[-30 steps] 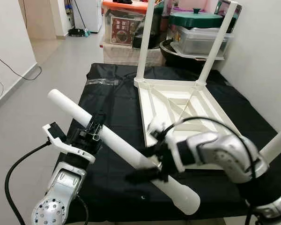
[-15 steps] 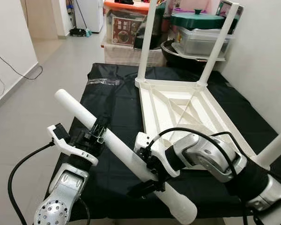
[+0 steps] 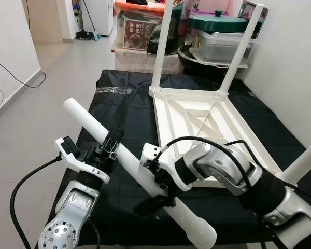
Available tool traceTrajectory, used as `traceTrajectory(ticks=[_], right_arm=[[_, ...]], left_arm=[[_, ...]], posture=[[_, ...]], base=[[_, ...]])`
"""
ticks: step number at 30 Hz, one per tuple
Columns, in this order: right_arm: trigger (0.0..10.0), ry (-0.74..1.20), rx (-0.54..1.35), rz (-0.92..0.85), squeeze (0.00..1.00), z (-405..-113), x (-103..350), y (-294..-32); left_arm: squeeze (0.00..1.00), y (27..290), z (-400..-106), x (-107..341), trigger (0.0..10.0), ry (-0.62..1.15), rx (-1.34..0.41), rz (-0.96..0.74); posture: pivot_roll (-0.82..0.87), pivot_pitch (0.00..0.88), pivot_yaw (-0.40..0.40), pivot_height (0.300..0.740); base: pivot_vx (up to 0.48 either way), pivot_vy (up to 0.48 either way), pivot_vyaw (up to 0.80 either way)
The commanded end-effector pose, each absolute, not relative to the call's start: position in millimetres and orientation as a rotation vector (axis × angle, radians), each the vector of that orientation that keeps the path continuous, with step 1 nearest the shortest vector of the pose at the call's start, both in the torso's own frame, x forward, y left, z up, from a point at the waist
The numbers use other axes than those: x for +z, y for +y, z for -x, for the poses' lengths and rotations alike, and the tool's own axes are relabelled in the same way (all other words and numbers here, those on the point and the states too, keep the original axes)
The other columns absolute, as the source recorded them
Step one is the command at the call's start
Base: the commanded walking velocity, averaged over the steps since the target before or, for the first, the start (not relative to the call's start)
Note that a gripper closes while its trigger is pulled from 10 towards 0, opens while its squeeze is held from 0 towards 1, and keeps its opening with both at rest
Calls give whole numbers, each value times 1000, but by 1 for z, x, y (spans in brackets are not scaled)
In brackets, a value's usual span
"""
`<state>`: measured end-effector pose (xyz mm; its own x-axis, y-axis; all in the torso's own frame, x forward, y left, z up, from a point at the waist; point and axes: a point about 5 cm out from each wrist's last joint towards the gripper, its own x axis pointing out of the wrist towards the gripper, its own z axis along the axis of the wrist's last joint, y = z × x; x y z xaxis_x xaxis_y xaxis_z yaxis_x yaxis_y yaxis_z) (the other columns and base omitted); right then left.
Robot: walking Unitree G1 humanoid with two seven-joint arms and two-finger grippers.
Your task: Building children table
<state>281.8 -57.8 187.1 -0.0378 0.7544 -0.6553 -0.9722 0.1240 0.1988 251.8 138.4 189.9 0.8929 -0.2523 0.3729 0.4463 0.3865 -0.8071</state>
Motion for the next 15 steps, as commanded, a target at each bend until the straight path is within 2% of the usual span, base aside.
traceTrajectory(ticks=[1,2,15], right_arm=[[2471,740,1430,345,0,-283,190,-56],[0,739,1428,335,0,-284,190,-55],[0,737,1421,290,0,-284,188,-54]], left_arm=[[0,133,-251,193,0,-220,-479,1114],[0,133,-251,193,0,-221,-478,1113],[0,133,-252,191,0,-225,-470,1107]], posture=[[79,0,-126,740],[78,0,-126,740],[88,0,-131,740]], base=[[0,0,0],[0,0,0],[0,0,0]])
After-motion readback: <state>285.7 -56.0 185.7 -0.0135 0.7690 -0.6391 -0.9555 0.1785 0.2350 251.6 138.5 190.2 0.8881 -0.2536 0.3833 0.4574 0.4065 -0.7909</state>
